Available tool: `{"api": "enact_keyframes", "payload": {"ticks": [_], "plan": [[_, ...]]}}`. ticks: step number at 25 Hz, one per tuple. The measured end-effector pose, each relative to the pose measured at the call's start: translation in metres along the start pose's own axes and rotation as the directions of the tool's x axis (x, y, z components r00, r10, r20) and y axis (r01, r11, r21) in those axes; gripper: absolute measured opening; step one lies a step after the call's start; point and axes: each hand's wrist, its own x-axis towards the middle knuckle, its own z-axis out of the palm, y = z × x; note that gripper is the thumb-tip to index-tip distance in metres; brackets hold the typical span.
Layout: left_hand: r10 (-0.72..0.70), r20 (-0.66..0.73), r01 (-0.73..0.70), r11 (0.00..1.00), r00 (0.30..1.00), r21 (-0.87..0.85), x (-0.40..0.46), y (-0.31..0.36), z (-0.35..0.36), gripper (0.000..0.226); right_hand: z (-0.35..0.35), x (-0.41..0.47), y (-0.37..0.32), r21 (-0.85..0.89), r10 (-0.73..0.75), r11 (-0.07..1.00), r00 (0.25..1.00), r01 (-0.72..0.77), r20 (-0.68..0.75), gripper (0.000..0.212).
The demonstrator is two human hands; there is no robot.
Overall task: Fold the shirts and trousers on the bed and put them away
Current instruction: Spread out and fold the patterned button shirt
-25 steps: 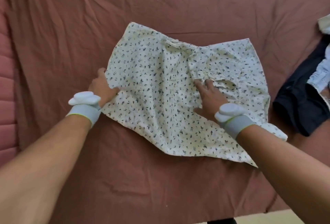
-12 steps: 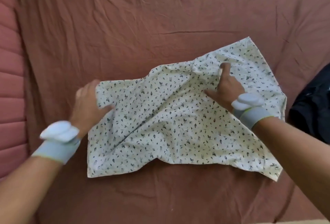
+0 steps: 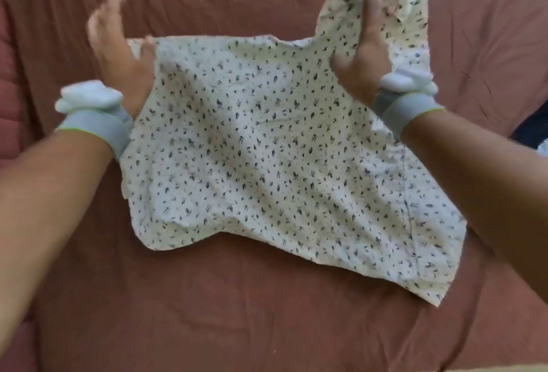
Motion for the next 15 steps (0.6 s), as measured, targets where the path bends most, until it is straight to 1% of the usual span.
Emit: {"api": "enact_keyframes", "payload": {"ticks": [1, 2, 3, 4, 5, 6, 7, 8, 9, 10, 11, 12, 13, 15], "plan": [[-0.061, 0.082, 0.057, 0.997, 0.995, 0.043, -0.022, -0.007, 0.003, 0.065, 0.009, -0.013, -0.002, -0.059, 0.008, 0.998, 0.998, -0.004, 0.069, 0.093], [-0.169, 0.154, 0.157, 0.983, 0.973, 0.091, -0.052, -0.014, 0.005, 0.075, 0.02, -0.038, -0.001, -0.131, 0.045, 0.991, 0.99, -0.028, 0.131, 0.094], [-0.298, 0.189, 0.281, 0.953, 0.936, 0.111, -0.087, -0.022, 0.004, 0.084, 0.032, -0.07, 0.003, -0.183, 0.088, 0.982, 0.975, -0.051, 0.203, 0.093], [-0.426, 0.198, 0.415, 0.905, 0.883, 0.099, -0.121, -0.028, -0.003, 0.091, 0.042, -0.109, 0.007, -0.202, 0.102, 0.978, 0.953, -0.044, 0.285, 0.092], [-0.548, 0.199, 0.547, 0.835, 0.813, 0.065, -0.152, -0.037, -0.013, 0.096, 0.05, -0.151, 0.011, -0.205, 0.066, 0.979, 0.93, 0.01, 0.361, 0.09], [-0.655, 0.218, 0.67, 0.742, 0.723, 0.005, -0.178, -0.048, -0.025, 0.1, 0.056, -0.19, 0.015, -0.23, -0.003, 0.967, 0.908, 0.11, 0.418, 0.087], [-0.712, 0.28, 0.756, 0.648, 0.644, -0.091, -0.199, -0.06, -0.035, 0.102, 0.061, -0.227, 0.019, -0.295, -0.077, 0.927, 0.886, 0.233, 0.458, 0.084], [-0.701, 0.382, 0.794, 0.578, 0.602, -0.19, -0.217, -0.075, -0.044, 0.103, 0.067, -0.26, 0.024, -0.345, -0.143, 0.871, 0.852, 0.35, 0.503, 0.08], [-0.647, 0.501, 0.814, 0.516, 0.575, -0.268, -0.231, -0.087, -0.053, 0.102, 0.072, -0.286, 0.025, -0.372, -0.18, 0.82, 0.812, 0.436, 0.555, 0.075], [-0.586, 0.605, 0.835, 0.463, 0.539, -0.297, -0.241, -0.093, -0.059, 0.101, 0.075, -0.304, 0.023, -0.391, -0.191, 0.787, 0.792, 0.476, 0.58, 0.069], [-0.531, 0.676, 0.847, 0.444, 0.511, -0.291, -0.246, -0.094, -0.062, 0.098, 0.078, -0.314, 0.021, -0.399, -0.196, 0.775, 0.786, 0.49, 0.586, 0.063], [-0.491, 0.706, 0.84, 0.461, 0.511, -0.287, -0.249, -0.091, -0.062, 0.091, 0.08, -0.318, 0.018, -0.405, -0.198, 0.772, 0.791, 0.49, 0.579, 0.059], [-0.487, 0.684, 0.818, 0.491, 0.543, -0.299, -0.25, -0.085, -0.062, 0.079, 0.082, -0.318, 0.013, -0.403, -0.206, 0.772, 0.793, 0.492, 0.573, 0.055], [-0.511, 0.548, 0.745, 0.531, 0.662, -0.404, -0.239, -0.066, -0.061, 0.053, 0.09, -0.314, 0.003, -0.354, -0.253, 0.762, 0.753, 0.542, 0.608, 0.049]]}}
